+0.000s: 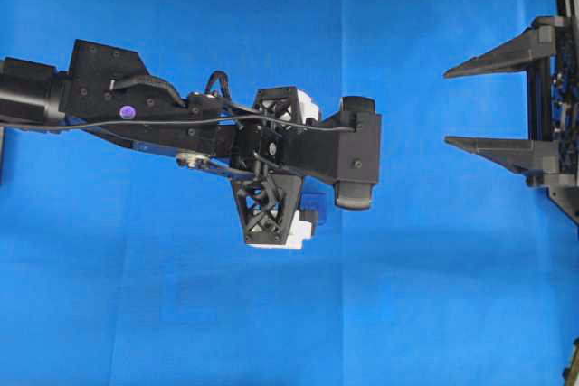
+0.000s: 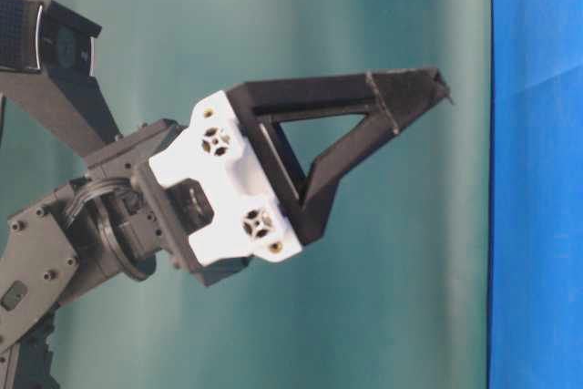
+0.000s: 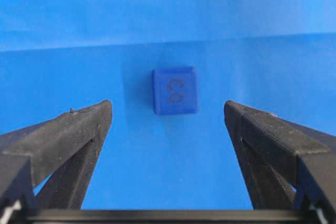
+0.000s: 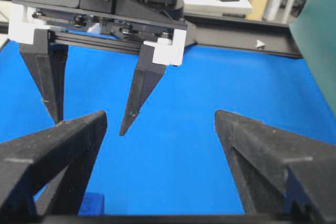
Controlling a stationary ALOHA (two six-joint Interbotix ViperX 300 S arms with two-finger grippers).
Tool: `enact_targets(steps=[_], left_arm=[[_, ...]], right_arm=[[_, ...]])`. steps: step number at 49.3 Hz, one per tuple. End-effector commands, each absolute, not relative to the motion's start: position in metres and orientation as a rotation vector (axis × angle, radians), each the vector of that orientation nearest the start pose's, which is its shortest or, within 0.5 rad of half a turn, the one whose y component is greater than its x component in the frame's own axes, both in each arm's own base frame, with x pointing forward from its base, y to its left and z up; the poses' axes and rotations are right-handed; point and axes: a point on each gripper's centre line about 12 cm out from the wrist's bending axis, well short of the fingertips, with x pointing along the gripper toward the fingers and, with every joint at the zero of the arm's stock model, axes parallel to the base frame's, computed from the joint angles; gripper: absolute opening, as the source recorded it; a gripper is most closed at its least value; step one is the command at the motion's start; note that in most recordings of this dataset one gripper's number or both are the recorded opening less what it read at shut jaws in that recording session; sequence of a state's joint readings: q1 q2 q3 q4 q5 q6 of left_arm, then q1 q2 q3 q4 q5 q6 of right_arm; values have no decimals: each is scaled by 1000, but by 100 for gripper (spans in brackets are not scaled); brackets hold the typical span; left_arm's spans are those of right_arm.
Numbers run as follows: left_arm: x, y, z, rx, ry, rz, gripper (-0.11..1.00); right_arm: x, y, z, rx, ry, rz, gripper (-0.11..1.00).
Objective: Handover the blue block to the right arm after grasping it with the left arm, then place it in the designated position.
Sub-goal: 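Close the left gripper fingers around the blue cube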
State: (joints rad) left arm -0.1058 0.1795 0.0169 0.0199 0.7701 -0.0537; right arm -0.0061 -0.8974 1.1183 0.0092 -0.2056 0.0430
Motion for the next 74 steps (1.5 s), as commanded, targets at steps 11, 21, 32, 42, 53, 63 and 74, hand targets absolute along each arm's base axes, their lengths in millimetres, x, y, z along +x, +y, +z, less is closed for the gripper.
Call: enact_targets(steps=[11, 21, 32, 42, 53, 63, 74], left_arm=[[472, -47, 273, 21, 923, -65, 92], [472, -48, 271, 17, 926, -63, 92], [474, -48, 250, 17, 940, -62, 92], [474, -49, 227, 0, 901, -61, 92], [475, -48, 191, -40, 933, -39, 92], [481, -49, 171, -37, 951, -39, 92], [486, -50, 149, -39, 971, -37, 92]], right_arm=[[217, -2, 305, 55, -12, -8, 97], [217, -2, 305, 55, -12, -8, 97], [217, -2, 304, 55, -8, -8, 97], [218, -2, 303, 55, -3, -8, 97], [219, -2, 302, 55, -3, -10, 97], [220, -2, 300, 55, 4, -9, 97], [220, -2, 300, 55, 7, -10, 97]])
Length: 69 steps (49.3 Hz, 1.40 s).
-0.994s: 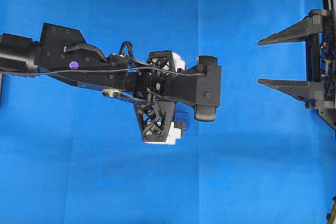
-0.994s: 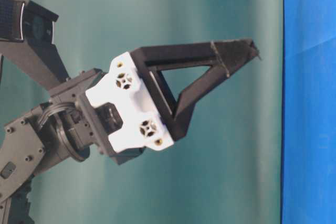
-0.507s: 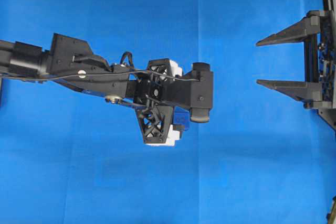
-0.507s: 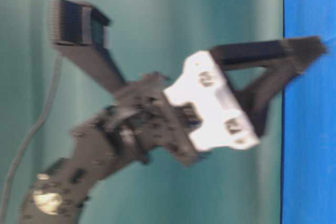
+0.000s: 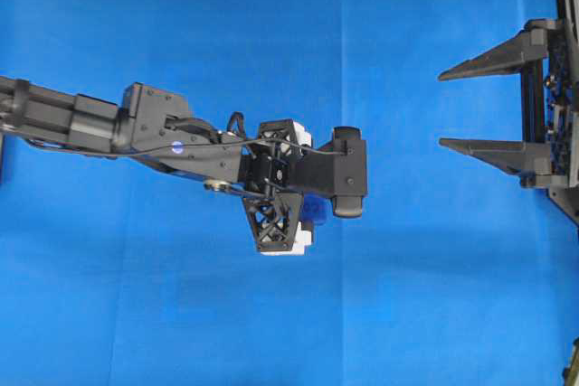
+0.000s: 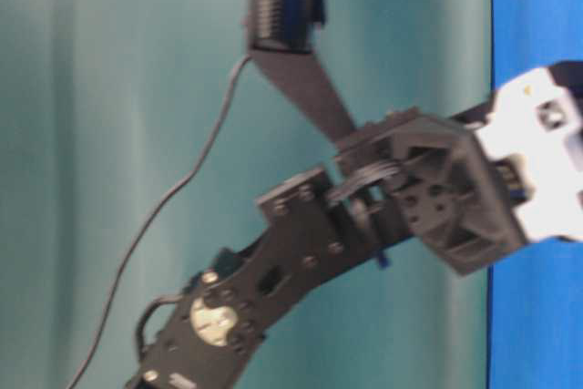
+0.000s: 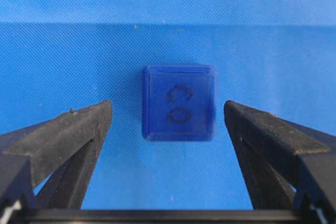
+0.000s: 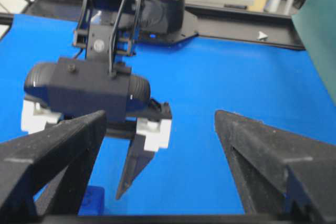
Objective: Handover the blue block to the right arm after grasping it with the left arm, then place it in the designated position.
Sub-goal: 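Close the left gripper fingers around the blue cube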
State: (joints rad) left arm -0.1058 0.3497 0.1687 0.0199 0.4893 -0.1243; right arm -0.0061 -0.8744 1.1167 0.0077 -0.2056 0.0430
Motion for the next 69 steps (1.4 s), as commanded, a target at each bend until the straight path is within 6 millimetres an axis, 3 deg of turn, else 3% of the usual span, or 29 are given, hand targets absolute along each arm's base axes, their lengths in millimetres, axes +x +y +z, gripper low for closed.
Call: enact_targets(steps=[1, 24, 41, 46, 53, 69], left_arm=[[486, -50, 147, -40, 973, -36, 92], [492, -50, 119, -39, 984, -37, 92], [493, -51, 117, -34, 985, -40, 90], [494, -51, 118, -35, 982, -39, 81], [494, -51, 118, -32, 982, -40, 46], [493, -50, 117, -34, 990, -38, 46]], right_arm=[[220, -2, 300, 55, 6, -9, 97], [221, -2, 298, 55, 14, -9, 97], [221, -2, 298, 55, 14, -9, 97], [222, -2, 298, 55, 14, -10, 97], [222, -2, 297, 57, 17, -9, 97], [222, -2, 297, 55, 17, -9, 97]])
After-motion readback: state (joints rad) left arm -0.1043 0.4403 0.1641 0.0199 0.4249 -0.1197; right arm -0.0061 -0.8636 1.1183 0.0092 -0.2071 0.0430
